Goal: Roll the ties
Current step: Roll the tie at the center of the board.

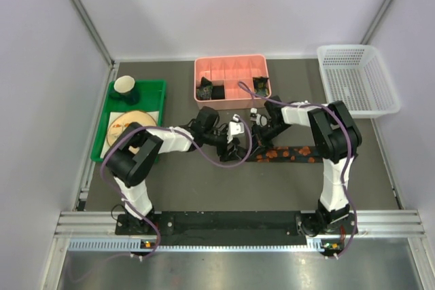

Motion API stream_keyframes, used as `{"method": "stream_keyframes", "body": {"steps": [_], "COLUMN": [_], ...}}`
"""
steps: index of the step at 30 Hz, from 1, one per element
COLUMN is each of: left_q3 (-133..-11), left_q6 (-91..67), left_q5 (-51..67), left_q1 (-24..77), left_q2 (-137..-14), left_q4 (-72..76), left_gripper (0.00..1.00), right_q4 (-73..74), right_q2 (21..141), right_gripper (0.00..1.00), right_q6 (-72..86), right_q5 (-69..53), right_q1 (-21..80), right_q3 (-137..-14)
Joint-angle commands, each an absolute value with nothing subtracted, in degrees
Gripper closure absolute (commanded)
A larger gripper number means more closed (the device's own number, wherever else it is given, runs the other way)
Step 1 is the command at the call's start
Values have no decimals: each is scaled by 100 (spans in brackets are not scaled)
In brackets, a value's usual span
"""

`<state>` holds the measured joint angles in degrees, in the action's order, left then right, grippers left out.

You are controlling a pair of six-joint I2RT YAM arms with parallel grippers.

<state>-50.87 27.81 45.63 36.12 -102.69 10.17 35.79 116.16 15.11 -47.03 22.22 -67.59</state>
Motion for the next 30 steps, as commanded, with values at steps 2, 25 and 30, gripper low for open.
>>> {"method": "stream_keyframes", "body": {"steps": [2, 25, 30], "left_q3": [-5176, -6520, -7092], "left_q6": [2821, 3753, 3709], "left_q5": [4808, 2515, 1961], "left_q1": [3788, 4491, 4728], "left_q2": [-10590, -10960, -11337], "left_q4": [1565, -1767, -2776], "left_gripper": [34, 83, 87], "right_q4": [3331, 3515, 3875], "right_q2": [11988, 11321, 10803], "right_gripper": [100, 68, 64], "right_q6": [1187, 1204, 959], "right_q5": [-3603, -4991, -5440], "right_q1": [2180, 1803, 1670], "right_q3": [-6768, -6768, -6557]}}
